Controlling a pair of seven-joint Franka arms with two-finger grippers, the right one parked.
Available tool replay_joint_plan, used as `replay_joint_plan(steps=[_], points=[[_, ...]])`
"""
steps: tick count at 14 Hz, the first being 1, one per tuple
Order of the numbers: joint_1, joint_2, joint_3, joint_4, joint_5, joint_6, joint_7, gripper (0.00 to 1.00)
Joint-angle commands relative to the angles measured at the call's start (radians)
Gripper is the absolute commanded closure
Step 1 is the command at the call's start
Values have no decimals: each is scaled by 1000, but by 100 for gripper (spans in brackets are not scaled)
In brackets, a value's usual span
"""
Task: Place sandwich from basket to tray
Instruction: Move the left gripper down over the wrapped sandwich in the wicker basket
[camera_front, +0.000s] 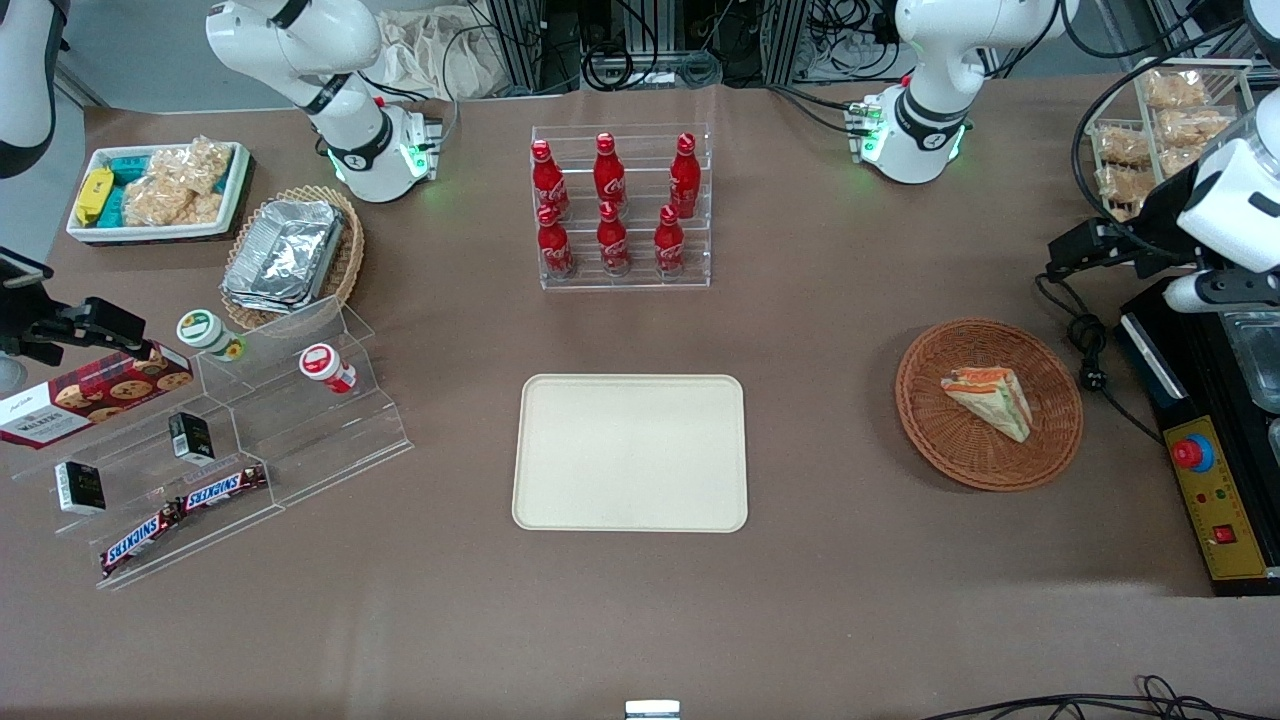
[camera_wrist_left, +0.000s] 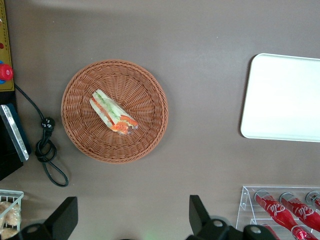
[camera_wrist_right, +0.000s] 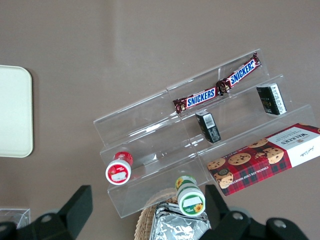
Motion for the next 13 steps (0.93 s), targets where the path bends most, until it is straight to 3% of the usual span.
replay_joint_plan(steps=[1,4,7,13], points=[[-9,15,4,34,23,-48,8,0],[-4,31,7,32,14,-52,-20,0],[2,89,7,-24,24,-31,-223,0],[5,35,55,-503,61,451,-282,0]])
